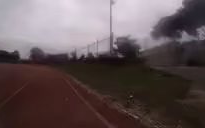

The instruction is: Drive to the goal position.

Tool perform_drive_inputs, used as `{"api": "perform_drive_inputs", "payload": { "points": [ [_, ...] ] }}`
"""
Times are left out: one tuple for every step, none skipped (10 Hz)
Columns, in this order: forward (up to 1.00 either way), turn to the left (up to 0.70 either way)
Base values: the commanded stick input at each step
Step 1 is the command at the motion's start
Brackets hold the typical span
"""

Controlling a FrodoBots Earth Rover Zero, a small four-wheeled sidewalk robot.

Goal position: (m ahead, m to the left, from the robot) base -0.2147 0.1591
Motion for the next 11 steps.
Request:
{"api": "perform_drive_inputs", "payload": {
  "points": [
    [0.45,0.00],
    [0.45,0.00],
    [0.45,0.00],
    [0.45,0.00],
    [0.45,0.00],
    [0.45,0.00],
    [0.45,0.00],
    [0.45,0.00],
    [0.45,0.00],
    [0.45,0.01],
    [0.45,0.19]
  ]
}}
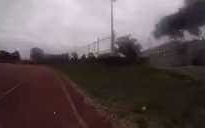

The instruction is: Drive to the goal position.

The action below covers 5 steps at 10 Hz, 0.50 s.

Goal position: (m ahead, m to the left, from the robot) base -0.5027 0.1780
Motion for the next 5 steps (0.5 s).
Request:
{"api": "perform_drive_inputs", "payload": {
  "points": [
    [0.45,0.27],
    [0.45,0.27],
    [0.45,0.27],
    [0.45,0.27],
    [0.45,0.27]
  ]
}}
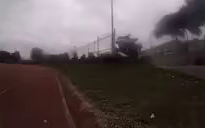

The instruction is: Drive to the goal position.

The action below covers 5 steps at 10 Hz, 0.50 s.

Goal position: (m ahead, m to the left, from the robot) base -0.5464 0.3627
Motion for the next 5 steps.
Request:
{"api": "perform_drive_inputs", "payload": {
  "points": [
    [0.00,0.45],
    [0.00,0.45],
    [0.00,0.45],
    [0.00,0.45],
    [0.00,0.45]
  ]
}}
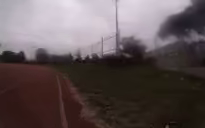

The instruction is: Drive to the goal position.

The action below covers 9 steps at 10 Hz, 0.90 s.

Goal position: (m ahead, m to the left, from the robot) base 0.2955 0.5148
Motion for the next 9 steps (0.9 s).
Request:
{"api": "perform_drive_inputs", "payload": {
  "points": [
    [0.00,0.45],
    [0.00,0.45],
    [0.00,0.45],
    [0.00,0.45],
    [0.00,0.45],
    [0.00,0.45],
    [0.00,0.45],
    [0.00,0.00],
    [0.00,0.00]
  ]
}}
